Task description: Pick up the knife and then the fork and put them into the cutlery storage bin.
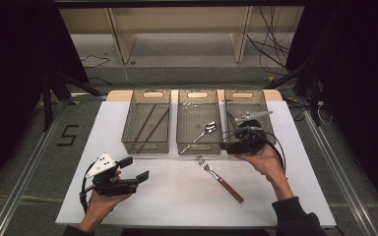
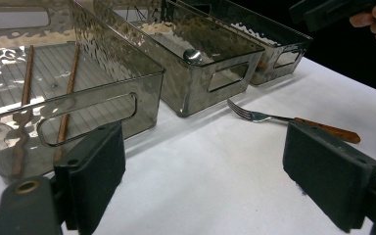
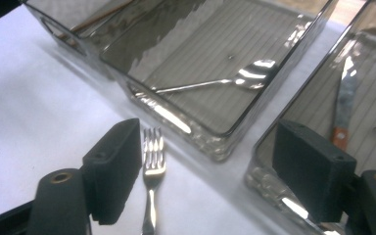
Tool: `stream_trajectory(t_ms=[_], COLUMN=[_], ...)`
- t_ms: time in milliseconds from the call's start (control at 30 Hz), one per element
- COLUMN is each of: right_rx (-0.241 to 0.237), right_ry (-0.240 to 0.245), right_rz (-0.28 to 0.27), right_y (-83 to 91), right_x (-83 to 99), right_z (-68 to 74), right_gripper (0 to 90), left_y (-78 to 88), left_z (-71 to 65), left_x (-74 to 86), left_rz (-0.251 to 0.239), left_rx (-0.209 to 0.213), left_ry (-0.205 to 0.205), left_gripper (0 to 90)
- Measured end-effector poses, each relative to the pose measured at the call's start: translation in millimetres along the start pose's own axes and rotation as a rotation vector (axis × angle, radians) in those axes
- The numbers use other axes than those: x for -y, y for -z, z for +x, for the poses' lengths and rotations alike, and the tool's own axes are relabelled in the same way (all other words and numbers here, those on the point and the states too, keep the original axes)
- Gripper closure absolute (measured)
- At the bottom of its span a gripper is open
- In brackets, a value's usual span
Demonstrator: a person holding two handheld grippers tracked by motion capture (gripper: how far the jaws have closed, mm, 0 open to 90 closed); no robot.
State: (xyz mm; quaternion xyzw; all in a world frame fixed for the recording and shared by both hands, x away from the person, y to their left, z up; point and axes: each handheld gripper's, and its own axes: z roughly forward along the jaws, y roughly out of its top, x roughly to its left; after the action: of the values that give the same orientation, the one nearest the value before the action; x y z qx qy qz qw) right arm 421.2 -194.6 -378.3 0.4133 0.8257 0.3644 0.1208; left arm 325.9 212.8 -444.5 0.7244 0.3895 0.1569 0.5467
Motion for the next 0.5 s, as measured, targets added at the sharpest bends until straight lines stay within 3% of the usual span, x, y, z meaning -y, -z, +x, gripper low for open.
stream_trajectory(t_ms=[333,500], right_rx=[-0.028,-0.039], right_ry=[0.014,0.023], right_rz=[0.036,0.080], right_y=[-9.0,-15.9], right_x=[15.6,22.9], right_z=[13.5,17.7], right_gripper=[24.9,26.2], left_y=[0.1,0.3], left_z=[-0.3,-0.6], left_x=[-0.1,-0.3], left_rz=[0.000,-0.003], left_rx=[0.000,0.003], left_ry=[-0.001,-0.002], left_gripper=[15.5,15.5])
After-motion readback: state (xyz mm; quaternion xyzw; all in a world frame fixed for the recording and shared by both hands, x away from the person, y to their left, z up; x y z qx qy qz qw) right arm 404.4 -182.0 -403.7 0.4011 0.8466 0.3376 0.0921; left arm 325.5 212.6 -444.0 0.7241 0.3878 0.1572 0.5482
